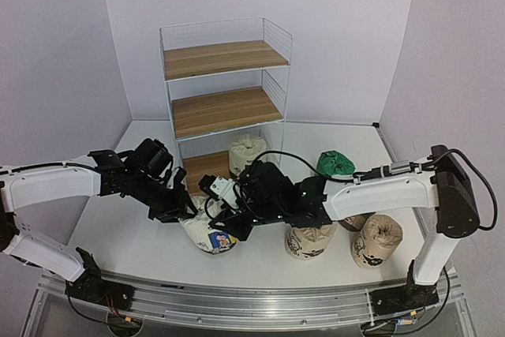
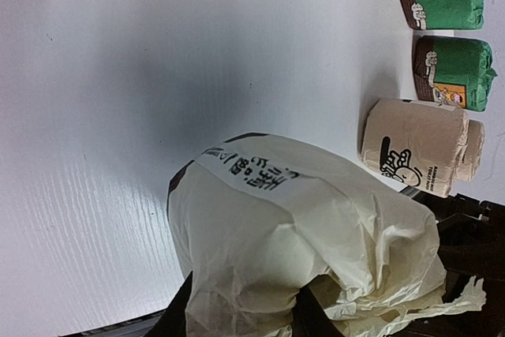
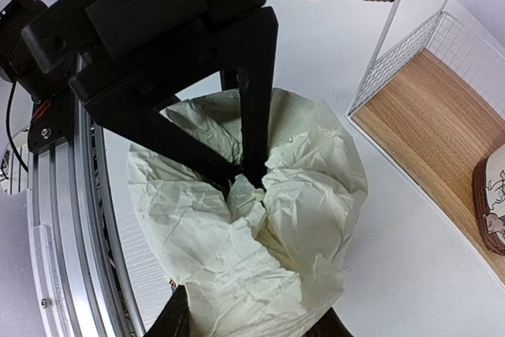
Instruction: Place and organize the paper towels onto the shelf
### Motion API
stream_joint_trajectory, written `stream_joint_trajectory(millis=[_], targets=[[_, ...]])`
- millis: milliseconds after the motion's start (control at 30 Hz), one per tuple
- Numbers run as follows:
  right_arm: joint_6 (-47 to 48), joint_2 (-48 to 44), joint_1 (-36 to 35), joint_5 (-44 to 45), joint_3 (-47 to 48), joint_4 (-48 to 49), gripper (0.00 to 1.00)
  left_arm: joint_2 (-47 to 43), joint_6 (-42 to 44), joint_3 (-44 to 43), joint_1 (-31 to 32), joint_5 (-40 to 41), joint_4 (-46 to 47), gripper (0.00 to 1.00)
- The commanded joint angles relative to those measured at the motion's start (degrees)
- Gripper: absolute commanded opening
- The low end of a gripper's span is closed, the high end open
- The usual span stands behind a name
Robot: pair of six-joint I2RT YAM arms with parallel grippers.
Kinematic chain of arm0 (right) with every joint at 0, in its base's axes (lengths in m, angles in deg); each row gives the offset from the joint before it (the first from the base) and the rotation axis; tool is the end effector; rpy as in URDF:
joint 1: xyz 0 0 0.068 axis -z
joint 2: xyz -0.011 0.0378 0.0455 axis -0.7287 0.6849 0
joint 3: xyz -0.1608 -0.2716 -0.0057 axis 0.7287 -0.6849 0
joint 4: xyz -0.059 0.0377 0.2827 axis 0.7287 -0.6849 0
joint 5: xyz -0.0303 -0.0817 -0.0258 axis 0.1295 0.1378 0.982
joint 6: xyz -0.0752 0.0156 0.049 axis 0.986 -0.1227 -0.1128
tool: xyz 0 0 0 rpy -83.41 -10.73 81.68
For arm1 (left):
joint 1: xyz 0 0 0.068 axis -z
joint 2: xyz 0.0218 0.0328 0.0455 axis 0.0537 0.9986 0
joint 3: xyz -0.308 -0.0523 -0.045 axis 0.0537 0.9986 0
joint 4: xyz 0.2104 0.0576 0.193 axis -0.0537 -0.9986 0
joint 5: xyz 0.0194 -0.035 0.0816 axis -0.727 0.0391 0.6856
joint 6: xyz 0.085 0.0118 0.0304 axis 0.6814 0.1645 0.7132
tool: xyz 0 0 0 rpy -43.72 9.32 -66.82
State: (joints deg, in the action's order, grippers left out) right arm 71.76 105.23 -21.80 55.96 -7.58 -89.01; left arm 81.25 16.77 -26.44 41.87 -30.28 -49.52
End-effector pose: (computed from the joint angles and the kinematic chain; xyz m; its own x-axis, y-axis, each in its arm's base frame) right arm 0.1831 0.4565 0.2305 -0.1759 -0.5123 -0.8406 -0.9204 0.3884 -0.0441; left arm 0.1848 -0.2214 0.2222 -0.9873 -0.0065 -0.1590 0.0878 0.8108 -0.5787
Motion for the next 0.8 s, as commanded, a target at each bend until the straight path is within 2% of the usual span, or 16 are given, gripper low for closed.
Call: stream_joint_trajectory(millis=[0,33,367,467,533,767], targets=[[-0.9,1.0,-0.1,-0.2,1.9,1.7,0.05,-3.7,0.7,-3.5,0.8,-4.1,6.5,0.29],[-0.9,0.9,-0.2,0.0,1.9,1.7,0.0,-3.6,0.7,-3.7,0.8,-4.0,6.5,0.31],[-3.6,-0.1,-0.1,8.9,0.5,3.4,0.0,-6.7,0.8,-7.0,0.8,2.3,1.7,0.75],[-4.1,0.1,-0.1,12.0,0.1,4.1,0.0,-8.2,0.7,-8.6,0.8,5.2,-1.1,0.95],[-4.6,0.3,-0.1,14.6,0.0,4.9,0.0,-9.3,0.6,-9.6,0.8,8.2,-3.6,0.99],[-5.7,2.4,-0.1,24.6,0.3,13.5,0.0,-14.2,-3.2,-13.2,0.8,22.8,-13.1,1.0]])
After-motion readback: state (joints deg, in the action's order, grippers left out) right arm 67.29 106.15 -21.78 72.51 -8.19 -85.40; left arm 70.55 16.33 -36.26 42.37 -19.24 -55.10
